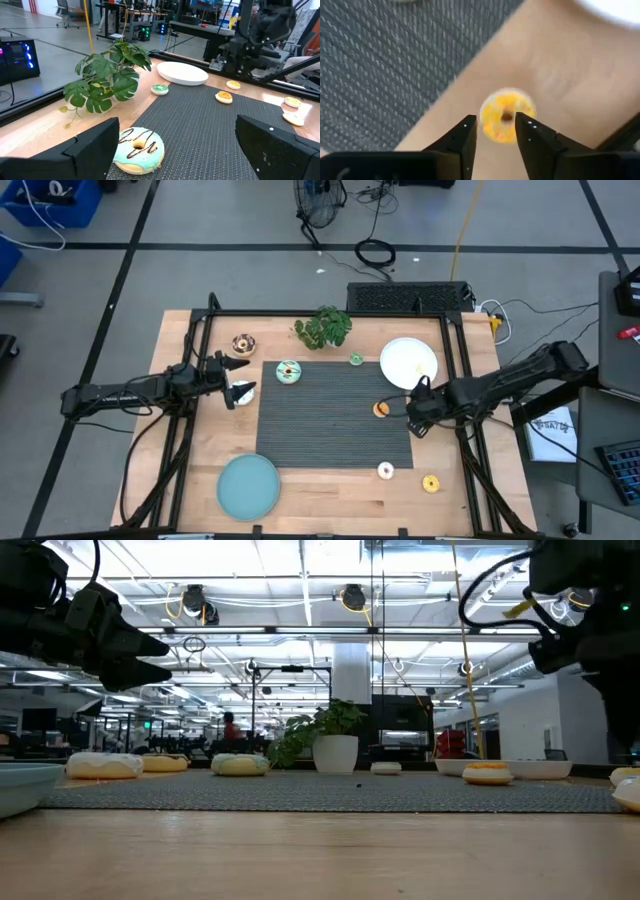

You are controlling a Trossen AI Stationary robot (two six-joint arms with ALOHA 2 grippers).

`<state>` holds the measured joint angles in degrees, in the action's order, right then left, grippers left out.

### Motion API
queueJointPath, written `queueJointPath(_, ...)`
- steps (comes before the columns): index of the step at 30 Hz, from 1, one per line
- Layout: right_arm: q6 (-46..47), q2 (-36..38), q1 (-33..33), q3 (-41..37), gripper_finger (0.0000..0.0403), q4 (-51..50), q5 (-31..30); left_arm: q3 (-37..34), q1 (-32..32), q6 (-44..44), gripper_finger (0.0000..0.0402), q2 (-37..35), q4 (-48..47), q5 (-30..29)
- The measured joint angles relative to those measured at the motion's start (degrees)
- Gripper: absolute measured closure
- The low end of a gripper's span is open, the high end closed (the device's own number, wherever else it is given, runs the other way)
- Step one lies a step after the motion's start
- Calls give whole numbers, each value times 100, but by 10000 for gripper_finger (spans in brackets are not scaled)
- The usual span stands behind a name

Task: Pick & Place donuts
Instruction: Put the top small yellow donut on the blue plate

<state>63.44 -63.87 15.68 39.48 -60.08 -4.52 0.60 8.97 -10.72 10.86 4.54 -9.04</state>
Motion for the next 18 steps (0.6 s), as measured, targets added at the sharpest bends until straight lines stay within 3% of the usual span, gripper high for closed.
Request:
queueJointPath(10, 568, -230, -9, 0, 293, -50, 16, 0, -2, 0, 9, -1, 0, 0)
queueJointPath(13, 752, -232, -43, 0, 271, -214, 171, 0, -2, 0, 9, 2, 0, 0)
queueJointPath(18, 788, -229, -113, -86, 202, -319, 169, 0, -2, -1, 9, 2, 0, -1)
